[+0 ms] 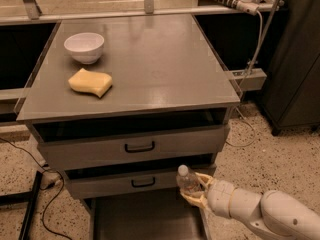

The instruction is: Place water bottle into bottom drawer

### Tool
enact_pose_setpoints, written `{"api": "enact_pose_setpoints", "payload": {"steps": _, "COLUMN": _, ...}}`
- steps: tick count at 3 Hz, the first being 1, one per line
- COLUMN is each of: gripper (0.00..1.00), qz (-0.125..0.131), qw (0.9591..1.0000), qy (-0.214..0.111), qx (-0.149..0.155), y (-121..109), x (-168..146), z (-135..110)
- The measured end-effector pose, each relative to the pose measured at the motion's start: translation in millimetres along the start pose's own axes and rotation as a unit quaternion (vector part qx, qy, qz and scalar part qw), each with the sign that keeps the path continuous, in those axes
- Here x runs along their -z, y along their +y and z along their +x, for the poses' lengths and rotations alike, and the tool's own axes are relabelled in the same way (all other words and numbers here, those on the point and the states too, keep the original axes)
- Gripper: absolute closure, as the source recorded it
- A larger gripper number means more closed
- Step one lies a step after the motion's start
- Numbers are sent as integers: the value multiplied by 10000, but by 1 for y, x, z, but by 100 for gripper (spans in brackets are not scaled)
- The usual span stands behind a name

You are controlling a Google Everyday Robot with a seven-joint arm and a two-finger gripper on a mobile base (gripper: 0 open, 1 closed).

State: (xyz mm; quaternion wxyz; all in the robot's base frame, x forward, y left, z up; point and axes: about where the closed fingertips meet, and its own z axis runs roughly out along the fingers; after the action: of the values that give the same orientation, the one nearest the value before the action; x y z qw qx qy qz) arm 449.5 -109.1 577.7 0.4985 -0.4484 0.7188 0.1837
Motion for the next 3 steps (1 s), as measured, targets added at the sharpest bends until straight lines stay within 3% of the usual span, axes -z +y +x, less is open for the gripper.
{"api": "enact_pose_setpoints", "payload": {"steps": 2, "gripper": 100, "qz": -38, "qw": 10000, "qy": 70, "qx": -50, "y": 6, "x": -10, "z": 11}}
{"api": "enact_pose_setpoints", "payload": {"steps": 3, "gripper": 100, "qz": -41, "qw": 9998, "qy": 190, "qx": -82, "y": 20, "x": -25, "z": 38}}
